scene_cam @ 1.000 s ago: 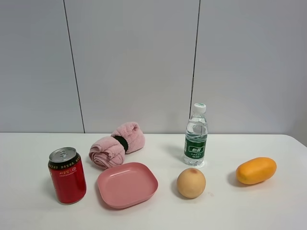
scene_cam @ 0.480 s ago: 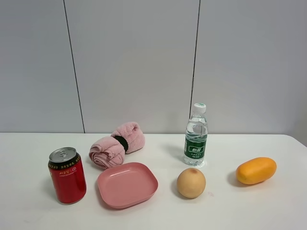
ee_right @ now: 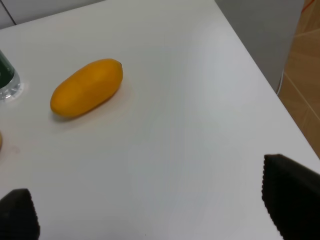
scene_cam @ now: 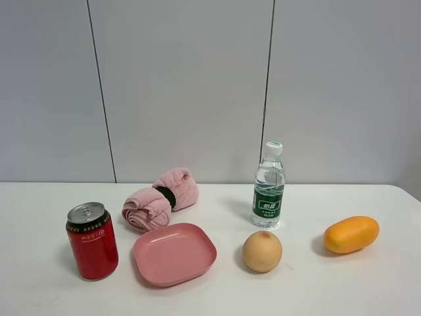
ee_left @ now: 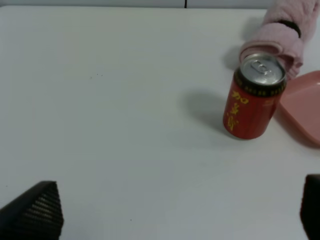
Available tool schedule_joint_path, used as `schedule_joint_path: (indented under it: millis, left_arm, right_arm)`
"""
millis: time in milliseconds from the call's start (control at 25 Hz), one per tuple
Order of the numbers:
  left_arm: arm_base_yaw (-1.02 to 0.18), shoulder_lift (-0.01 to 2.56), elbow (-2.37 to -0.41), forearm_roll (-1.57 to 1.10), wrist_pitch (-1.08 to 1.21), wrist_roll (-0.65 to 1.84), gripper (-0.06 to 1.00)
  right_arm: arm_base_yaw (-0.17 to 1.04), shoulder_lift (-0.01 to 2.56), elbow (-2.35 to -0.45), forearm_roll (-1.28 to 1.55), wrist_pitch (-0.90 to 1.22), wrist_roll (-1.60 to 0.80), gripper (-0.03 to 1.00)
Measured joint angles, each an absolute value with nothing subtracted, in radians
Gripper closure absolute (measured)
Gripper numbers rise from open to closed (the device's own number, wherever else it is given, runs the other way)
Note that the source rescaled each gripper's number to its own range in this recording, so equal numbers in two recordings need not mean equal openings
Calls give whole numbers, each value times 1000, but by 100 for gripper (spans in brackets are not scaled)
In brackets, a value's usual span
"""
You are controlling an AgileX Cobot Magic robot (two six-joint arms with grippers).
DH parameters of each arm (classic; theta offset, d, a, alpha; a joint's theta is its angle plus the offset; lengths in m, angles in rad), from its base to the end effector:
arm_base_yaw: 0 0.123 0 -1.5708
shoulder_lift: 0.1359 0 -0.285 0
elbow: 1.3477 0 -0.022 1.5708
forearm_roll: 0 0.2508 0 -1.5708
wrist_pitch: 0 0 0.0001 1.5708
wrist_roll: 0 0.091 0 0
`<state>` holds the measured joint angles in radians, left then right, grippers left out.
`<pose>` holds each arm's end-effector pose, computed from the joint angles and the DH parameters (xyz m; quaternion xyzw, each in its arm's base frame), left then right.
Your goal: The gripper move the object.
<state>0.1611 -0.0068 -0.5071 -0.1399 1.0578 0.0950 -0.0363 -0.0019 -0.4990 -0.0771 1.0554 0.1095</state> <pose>-0.0052 -0.0120 0.2801 -0.0249 0.8464 -0.0019 0.5320 -0.0051 -0.0059 0.2776 0.0634 0.8486 -0.0193 0.5248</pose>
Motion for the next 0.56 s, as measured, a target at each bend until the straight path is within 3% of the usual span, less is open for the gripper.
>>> schedule_joint_path:
  millis: [560]
  left_arm:
    - [161, -7, -507, -140, 1058, 95, -6]
  right_arm:
    - [-36, -2, -499, -77, 1055, 110, 25]
